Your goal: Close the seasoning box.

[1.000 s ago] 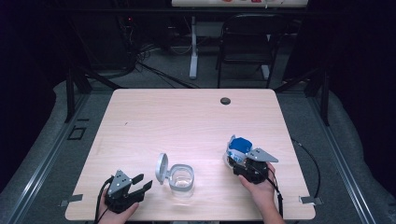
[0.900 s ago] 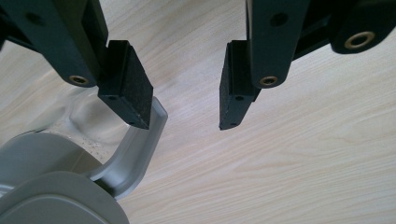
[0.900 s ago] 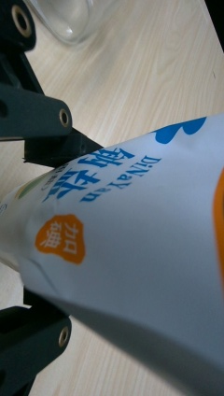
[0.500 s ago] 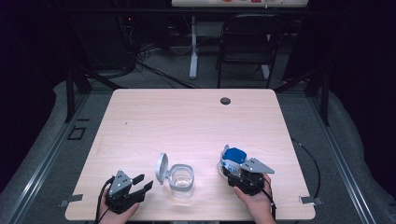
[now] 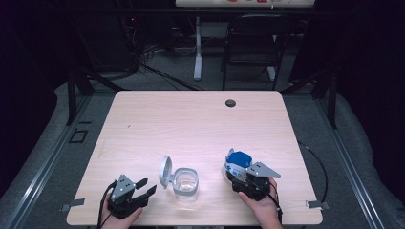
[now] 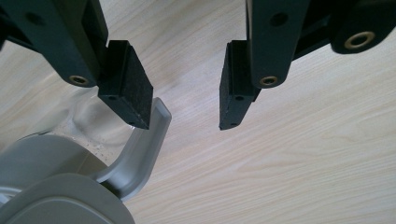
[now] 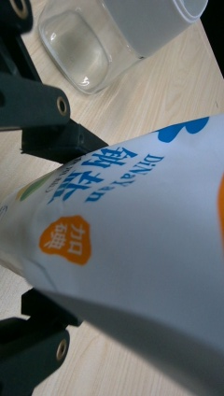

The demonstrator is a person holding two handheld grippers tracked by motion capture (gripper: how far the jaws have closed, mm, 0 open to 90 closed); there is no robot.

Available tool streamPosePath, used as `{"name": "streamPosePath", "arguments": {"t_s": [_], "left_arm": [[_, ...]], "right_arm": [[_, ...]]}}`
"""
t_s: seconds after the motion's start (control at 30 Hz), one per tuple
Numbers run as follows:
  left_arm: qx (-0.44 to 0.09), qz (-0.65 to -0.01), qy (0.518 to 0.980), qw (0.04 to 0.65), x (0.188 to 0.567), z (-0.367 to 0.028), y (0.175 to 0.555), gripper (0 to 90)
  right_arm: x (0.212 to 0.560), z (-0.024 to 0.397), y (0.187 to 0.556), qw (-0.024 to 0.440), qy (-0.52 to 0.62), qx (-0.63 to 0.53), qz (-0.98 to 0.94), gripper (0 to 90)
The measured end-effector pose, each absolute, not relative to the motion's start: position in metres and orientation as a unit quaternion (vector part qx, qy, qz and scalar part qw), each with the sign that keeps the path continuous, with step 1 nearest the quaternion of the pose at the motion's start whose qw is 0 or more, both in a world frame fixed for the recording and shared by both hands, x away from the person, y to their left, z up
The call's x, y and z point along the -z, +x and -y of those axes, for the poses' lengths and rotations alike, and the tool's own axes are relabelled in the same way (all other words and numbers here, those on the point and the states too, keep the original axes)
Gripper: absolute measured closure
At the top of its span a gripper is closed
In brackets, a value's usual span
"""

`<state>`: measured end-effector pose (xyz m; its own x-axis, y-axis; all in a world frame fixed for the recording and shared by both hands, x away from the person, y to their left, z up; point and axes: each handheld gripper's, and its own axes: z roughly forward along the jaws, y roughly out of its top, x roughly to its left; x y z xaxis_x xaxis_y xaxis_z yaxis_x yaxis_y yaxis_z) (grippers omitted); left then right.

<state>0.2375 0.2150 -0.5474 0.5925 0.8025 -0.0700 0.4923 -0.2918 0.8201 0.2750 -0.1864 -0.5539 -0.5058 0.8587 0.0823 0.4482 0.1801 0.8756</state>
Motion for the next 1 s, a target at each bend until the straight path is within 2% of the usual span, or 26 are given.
{"name": "streamPosePath", "arguments": {"t_s": [0.07,0.2,0.7,1.0], "left_arm": [[-0.181,-0.414,0.783,0.427,0.548,-0.215,0.238,55.6],[-0.179,-0.414,0.783,0.428,0.548,-0.214,0.238,55.3],[-0.176,-0.414,0.784,0.428,0.547,-0.215,0.237,55.0],[-0.177,-0.415,0.783,0.429,0.547,-0.216,0.237,55.0]], "right_arm": [[0.554,0.188,0.275,0.219,0.445,-0.46,-0.736,33.9],[0.554,0.191,0.275,0.217,0.45,-0.466,-0.73,31.6],[0.549,0.196,0.271,0.206,0.455,-0.47,-0.728,31.1],[0.552,0.201,0.271,0.178,0.473,-0.489,-0.712,29.2]]}}
